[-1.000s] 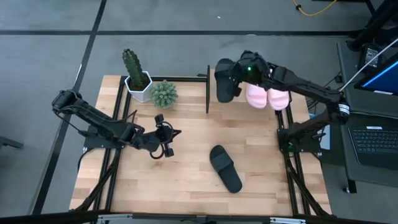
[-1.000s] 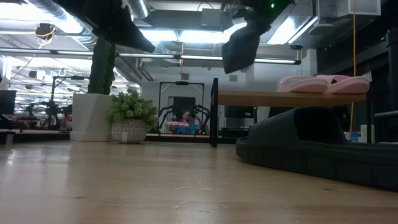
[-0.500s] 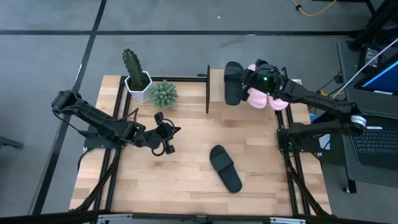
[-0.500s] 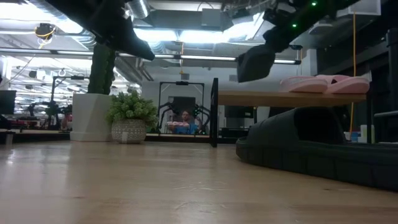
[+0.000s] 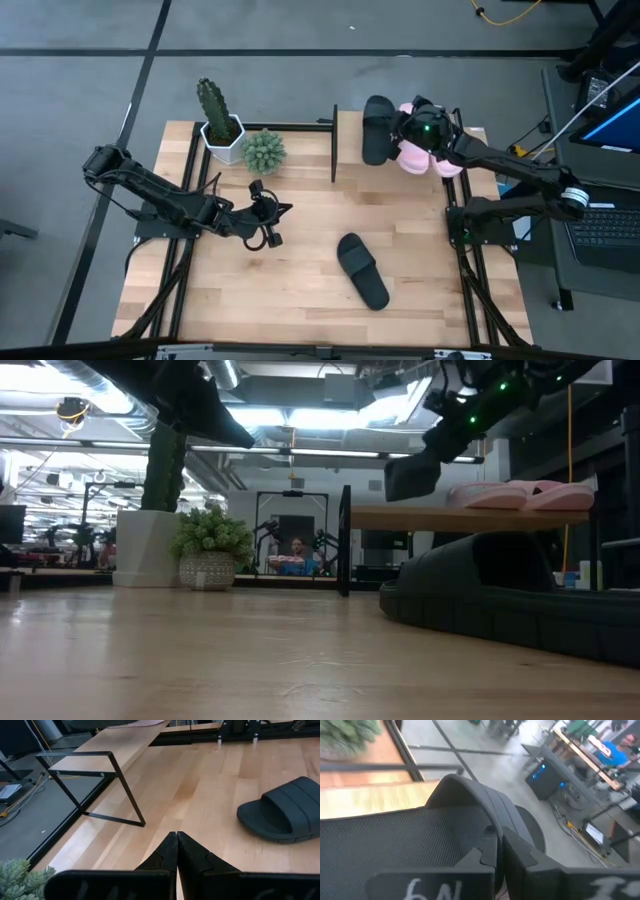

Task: Pick and place slides into the shelf
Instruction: Put the left black slides on the shelf

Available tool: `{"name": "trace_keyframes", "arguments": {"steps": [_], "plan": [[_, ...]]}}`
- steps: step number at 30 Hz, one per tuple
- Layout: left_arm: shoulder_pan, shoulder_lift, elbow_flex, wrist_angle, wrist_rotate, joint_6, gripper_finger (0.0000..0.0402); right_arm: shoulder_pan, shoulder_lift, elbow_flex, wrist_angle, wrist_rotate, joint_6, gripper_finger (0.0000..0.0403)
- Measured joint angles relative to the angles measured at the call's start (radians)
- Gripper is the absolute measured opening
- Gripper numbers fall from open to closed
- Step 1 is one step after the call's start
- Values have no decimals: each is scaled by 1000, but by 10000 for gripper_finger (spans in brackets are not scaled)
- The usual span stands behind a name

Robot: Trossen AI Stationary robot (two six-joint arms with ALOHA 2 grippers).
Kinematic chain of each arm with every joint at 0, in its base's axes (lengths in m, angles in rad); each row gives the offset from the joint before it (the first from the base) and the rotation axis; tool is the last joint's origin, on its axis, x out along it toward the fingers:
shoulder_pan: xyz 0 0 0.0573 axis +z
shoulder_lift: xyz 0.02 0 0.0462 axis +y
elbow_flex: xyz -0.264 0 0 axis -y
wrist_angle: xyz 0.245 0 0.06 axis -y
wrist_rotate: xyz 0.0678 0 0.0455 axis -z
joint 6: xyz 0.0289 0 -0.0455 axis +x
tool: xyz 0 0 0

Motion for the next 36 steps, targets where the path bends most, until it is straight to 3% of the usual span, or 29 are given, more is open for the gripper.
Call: {"name": "trace_keyframes", "arguments": {"steps": [13,36], "plan": [[38,0,0,3,-29,19,0,-25,7,0,-61,-43,-85,12],[52,0,1,3,-28,20,0,-26,62,1,-82,-13,-106,12]]}}
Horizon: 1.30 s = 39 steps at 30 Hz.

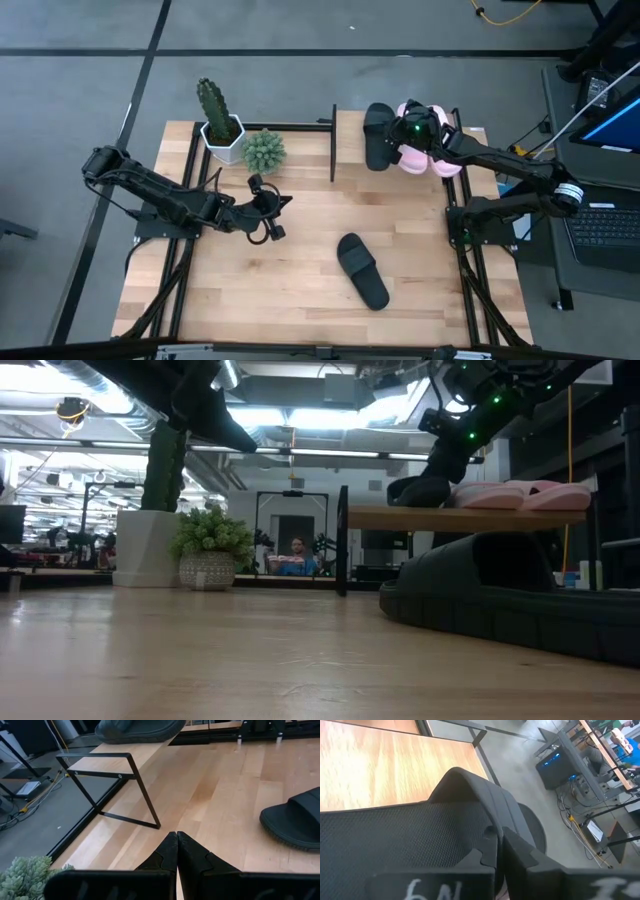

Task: Pick and place slides into the shelf
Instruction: Put the left black slides on the shelf

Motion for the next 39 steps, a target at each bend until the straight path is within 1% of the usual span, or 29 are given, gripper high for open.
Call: {"name": "trace_keyframes", "arguments": {"steps": [2,8,13,17,22,33,35,39], "plan": [[0,0,0,0,0,0,0,0,0,0,0,0,-1,19],[0,0,0,0,1,0,0,0,0,0,-3,4,-5,79],[0,0,0,0,1,0,0,0,0,0,-5,2,-5,104],[0,0,0,0,1,0,0,0,-5,0,-6,5,-8,116],[0,0,0,0,1,0,0,0,-37,15,-15,36,-10,127],[0,0,0,0,1,8,0,3,-122,38,-22,33,2,130],[0,0,0,0,1,8,0,3,-128,38,-32,1,8,130],[0,0,0,0,1,8,0,3,-128,38,-34,-162,46,123]]}}
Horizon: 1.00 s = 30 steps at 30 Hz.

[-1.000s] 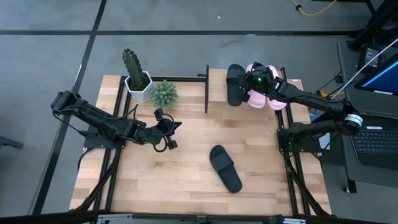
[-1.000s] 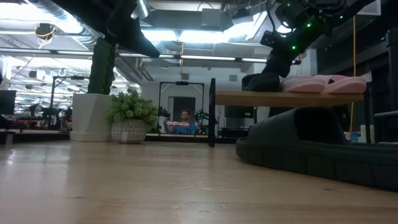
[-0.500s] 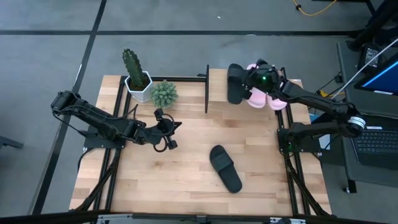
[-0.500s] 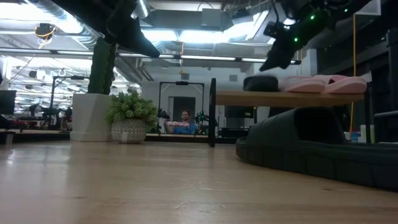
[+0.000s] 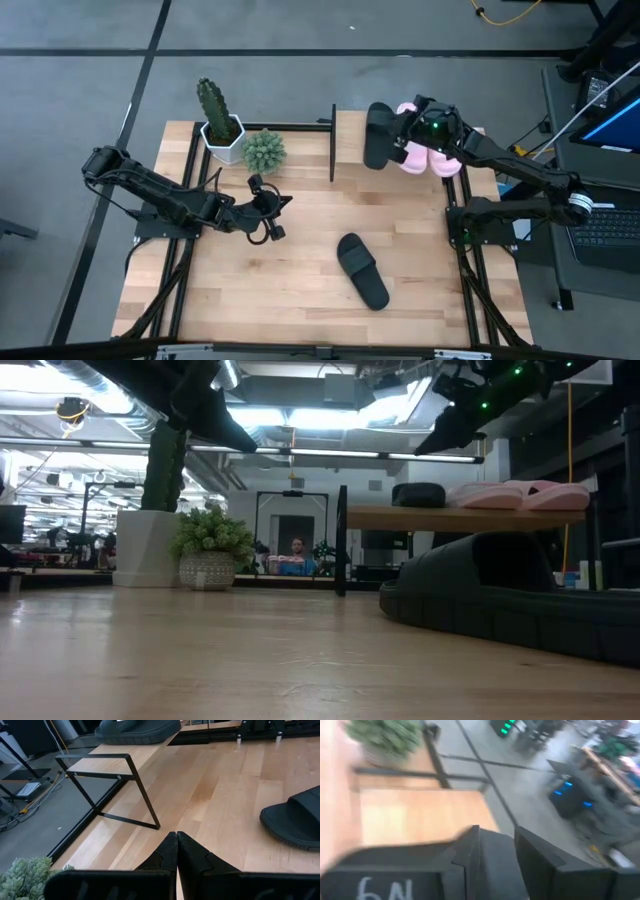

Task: Pick and place slides into the shelf
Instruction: Put the left black slides on the shelf

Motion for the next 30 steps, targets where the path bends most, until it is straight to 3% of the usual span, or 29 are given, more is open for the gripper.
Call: {"name": "trace_keyframes", "arguments": {"steps": [10,20,30], "plan": [[0,0,0,10,0,-1,0,3,4,0,-1,-194,89,8],[0,0,0,76,0,52,0,97,114,8,-29,-182,81,3],[0,0,0,77,0,52,0,149,257,232,-302,-101,159,2]]}}
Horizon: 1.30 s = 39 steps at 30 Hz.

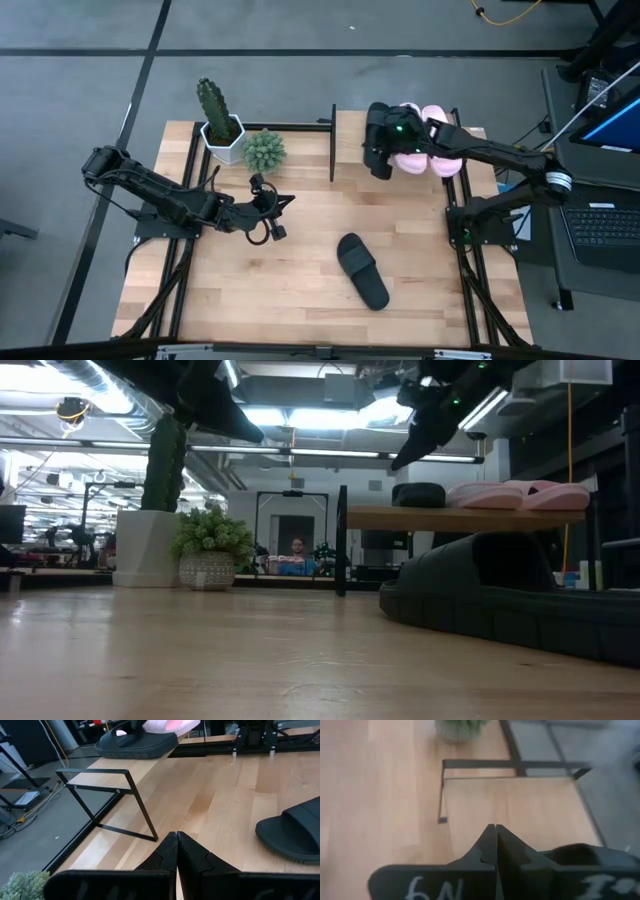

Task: Pick and place slides into the shelf
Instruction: Put the left black slides on the shelf

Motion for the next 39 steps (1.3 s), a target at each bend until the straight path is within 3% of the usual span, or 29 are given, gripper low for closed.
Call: {"name": "trace_keyframes", "arguments": {"steps": [12,31,39], "plan": [[0,0,0,-8,0,0,0,23,228,243,-292,100,9,0],[0,0,0,-10,34,0,0,23,209,260,-438,188,45,0],[0,0,0,-7,34,0,0,35,166,260,-366,166,56,0]]}}
